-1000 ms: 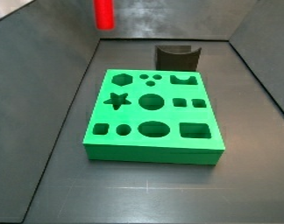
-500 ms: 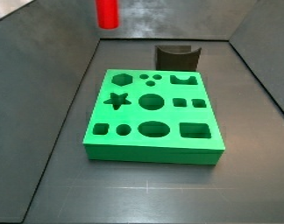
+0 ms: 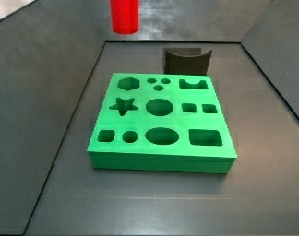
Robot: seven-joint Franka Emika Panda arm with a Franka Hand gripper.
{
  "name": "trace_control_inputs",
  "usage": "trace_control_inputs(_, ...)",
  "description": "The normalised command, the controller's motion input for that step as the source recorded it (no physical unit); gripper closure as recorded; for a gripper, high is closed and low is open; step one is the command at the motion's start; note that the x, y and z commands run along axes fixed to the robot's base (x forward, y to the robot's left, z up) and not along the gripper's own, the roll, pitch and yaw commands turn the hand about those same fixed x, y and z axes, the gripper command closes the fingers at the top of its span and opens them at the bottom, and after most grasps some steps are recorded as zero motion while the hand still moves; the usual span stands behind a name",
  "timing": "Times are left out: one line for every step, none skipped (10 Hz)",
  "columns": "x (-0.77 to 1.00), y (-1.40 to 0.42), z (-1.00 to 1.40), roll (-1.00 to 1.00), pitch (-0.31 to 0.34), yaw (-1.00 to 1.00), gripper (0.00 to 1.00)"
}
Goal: Pick up the round object. Move up. Move to above the board. Insert the round object.
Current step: Move to above the board, then insert the round object.
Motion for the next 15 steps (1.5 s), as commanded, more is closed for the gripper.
trace_control_inputs(0.49,-1.00,0.29,0.02,0.115,0.00,1.00)
trace_control_inputs(0.51,-1.00,0.29,0.02,0.119,0.01,1.00)
trace_control_inputs(0.38,-0.66,0.19,0.05,0.131,0.01,1.00)
trace_control_inputs(0.27,-0.42,0.13,0.06,0.126,0.01,1.00)
trace_control_inputs(0.16,-0.22,0.07,0.06,0.098,0.01,1.00)
trace_control_inputs(0.12,-0.17,0.06,0.07,0.081,0.01,1.00)
trace_control_inputs(0.00,0.00,-0.07,-0.05,0.000,0.00,1.00)
trace_control_inputs(0.00,0.00,-0.07,-0.04,0.000,0.00,1.00)
trace_control_inputs(0.00,0.00,-0.06,-0.02,0.000,0.00,1.00)
trace_control_inputs(0.00,0.00,-0.06,-0.06,-0.001,0.00,1.00)
trace_control_inputs(0.00,0.00,-0.10,-0.08,0.000,0.00,1.00)
trace_control_inputs(0.00,0.00,-0.20,-0.05,0.000,0.00,1.00)
trace_control_inputs(0.02,0.00,-0.32,0.00,0.000,0.00,1.00)
trace_control_inputs(0.11,-0.05,-0.42,0.02,-0.011,0.04,1.00)
trace_control_inputs(0.26,-0.11,-0.51,0.05,0.000,0.05,1.00)
